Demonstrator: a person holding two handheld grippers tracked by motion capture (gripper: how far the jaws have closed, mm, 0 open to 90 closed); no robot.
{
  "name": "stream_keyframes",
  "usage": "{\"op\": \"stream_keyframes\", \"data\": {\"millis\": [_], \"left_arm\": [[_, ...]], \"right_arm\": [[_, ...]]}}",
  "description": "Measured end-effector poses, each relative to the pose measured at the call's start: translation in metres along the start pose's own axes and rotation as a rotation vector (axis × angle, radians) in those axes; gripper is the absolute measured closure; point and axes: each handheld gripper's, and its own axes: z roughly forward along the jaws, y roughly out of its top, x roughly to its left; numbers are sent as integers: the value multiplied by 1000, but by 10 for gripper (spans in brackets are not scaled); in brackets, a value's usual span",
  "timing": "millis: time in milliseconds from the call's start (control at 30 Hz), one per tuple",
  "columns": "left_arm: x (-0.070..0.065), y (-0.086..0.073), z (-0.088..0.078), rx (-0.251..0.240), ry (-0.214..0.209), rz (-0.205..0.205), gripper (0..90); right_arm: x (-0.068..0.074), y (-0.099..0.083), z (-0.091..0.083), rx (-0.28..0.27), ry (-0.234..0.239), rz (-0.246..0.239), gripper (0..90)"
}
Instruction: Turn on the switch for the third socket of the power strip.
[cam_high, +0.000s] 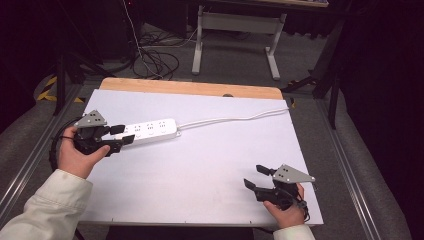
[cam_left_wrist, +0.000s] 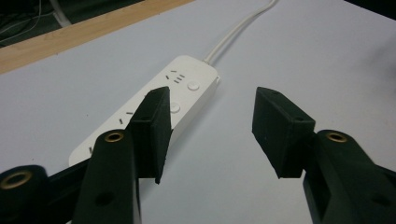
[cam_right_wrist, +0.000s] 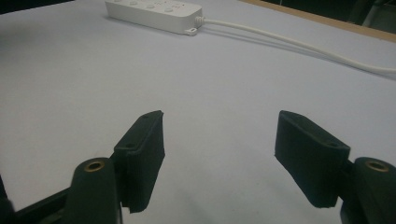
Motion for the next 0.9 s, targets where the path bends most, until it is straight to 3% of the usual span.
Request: {"op": "stream_keyframes", "data": {"millis": [233,600,733,900], "left_arm": [[9,3,14,9,51,3,552],[21,0,37,39,65,-20,736],[25,-1,44,49,52,-39,799],[29,-3,53,60,29,-93,860]], "right_arm": [[0,0,0,-1,3,-2,338],[0,0,0,4,1,-3,337],[0,0,0,4,2,-3,337],[0,-1,0,1,3,-1,337]]}}
